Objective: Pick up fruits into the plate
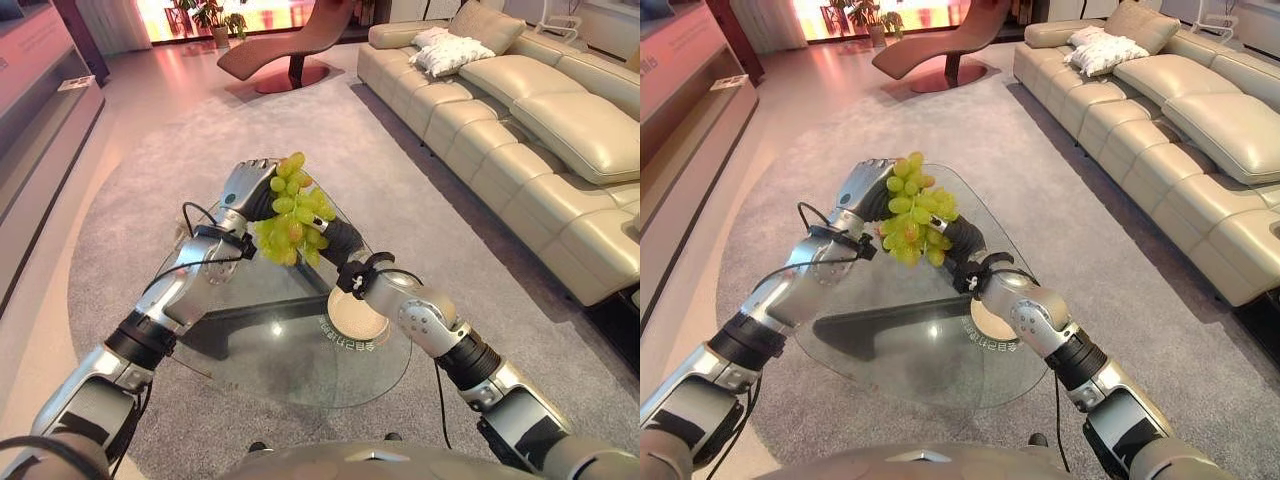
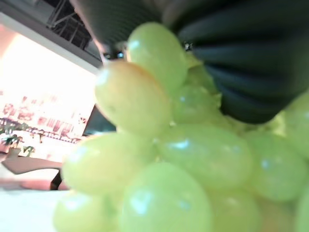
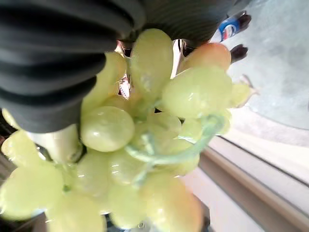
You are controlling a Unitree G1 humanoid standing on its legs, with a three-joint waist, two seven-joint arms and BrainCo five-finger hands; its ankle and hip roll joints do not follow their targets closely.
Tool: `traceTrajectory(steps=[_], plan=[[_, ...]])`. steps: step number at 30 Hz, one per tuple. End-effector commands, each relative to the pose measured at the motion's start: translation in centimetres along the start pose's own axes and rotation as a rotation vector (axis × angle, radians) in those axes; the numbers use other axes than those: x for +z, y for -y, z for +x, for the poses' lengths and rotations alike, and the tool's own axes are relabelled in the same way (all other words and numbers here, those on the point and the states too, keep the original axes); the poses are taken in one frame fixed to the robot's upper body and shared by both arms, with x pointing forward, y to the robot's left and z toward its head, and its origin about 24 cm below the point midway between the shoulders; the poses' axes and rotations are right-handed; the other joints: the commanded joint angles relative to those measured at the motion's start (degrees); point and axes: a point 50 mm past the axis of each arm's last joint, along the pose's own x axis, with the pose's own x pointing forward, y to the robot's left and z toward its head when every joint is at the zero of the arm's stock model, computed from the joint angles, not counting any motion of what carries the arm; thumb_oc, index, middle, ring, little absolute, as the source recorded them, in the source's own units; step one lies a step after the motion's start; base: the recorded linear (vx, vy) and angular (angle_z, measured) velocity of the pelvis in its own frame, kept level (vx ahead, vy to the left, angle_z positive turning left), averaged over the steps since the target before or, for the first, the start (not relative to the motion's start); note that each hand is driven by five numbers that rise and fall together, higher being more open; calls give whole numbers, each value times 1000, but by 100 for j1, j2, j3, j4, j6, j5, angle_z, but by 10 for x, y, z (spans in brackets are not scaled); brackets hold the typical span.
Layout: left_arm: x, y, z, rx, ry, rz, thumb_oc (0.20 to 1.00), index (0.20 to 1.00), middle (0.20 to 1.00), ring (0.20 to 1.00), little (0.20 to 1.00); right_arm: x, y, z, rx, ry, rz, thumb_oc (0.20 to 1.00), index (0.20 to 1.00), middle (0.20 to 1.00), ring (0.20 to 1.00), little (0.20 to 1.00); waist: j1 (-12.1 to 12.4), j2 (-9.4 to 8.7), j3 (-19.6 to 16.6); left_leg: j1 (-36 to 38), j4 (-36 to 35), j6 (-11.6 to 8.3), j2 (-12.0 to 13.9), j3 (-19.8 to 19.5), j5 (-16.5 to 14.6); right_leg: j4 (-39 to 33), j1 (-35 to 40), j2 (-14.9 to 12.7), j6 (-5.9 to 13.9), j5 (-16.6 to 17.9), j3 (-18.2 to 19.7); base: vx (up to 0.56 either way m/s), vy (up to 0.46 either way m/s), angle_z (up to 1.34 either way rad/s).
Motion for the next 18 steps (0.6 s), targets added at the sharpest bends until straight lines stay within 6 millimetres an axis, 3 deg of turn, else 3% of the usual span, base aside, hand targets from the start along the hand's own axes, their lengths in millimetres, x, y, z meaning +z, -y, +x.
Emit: traceTrajectory(steps=[1,10,18], plan=[[47,-52,33,166,214,-10,200,200,200,200,200,35,-68,8,273,117,57,200,200,200,200,200,-17,-140,69,-74,220,85,-23,127,-468,334,213,-310,218,-438,-425,0,0,0],[40,-66,36,192,189,-5,200,200,200,200,200,34,-67,8,272,109,98,200,200,200,200,200,-12,-138,48,-100,230,84,-26,129,-453,361,182,-302,205,-448,-430,0,0,0],[36,-63,36,124,168,3,200,200,200,200,200,35,-68,9,267,133,109,200,200,200,200,200,-16,-119,54,-122,241,93,-40,129,-453,370,159,-301,198,-454,-414,0,0,0]])
